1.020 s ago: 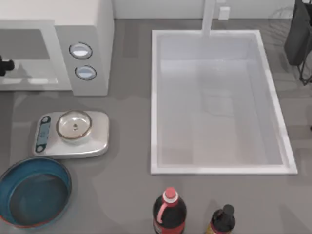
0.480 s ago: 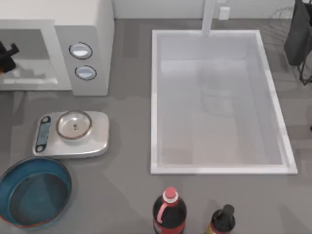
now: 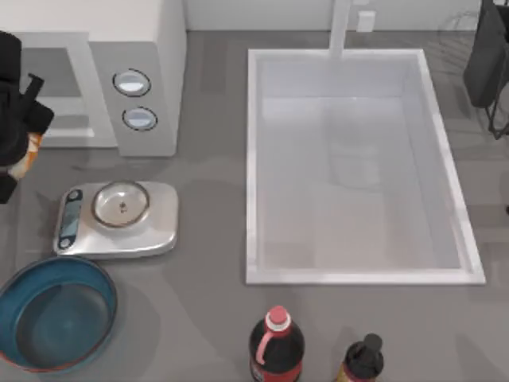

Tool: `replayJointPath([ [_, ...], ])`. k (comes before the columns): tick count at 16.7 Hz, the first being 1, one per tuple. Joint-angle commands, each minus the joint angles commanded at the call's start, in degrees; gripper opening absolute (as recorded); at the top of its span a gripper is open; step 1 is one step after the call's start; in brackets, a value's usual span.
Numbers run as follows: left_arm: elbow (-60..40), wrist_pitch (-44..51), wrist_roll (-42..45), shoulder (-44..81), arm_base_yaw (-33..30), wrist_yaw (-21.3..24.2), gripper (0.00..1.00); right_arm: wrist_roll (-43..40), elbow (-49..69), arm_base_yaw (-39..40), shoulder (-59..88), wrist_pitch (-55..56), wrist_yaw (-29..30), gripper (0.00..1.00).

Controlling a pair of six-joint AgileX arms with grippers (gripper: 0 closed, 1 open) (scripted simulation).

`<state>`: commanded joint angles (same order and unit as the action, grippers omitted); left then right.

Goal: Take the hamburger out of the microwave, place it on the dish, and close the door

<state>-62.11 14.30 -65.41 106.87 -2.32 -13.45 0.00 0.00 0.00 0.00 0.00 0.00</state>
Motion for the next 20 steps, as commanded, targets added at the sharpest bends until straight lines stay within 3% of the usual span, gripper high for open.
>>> replayJointPath([
  [7,-8.57,39.52,-45.0,5.78,-12.77,-14.55,0.0,0.0,0.0,0.0,0.0,0.0,0.0,1.0],
  [12,-12.16,62.83,-72.23,13.94,-23.54,-21.29,0.0,0.0,0.0,0.0,0.0,0.0,0.0,1.0],
  [16,-13.61,75.7,-87.8,21.2,-31.54,-24.06,0.0,0.0,0.0,0.0,0.0,0.0,0.0,1.0],
  [20,-14.23,82.08,-95.83,26.11,-36.45,-25.11,0.0,0.0,0.0,0.0,0.0,0.0,0.0,1.0],
])
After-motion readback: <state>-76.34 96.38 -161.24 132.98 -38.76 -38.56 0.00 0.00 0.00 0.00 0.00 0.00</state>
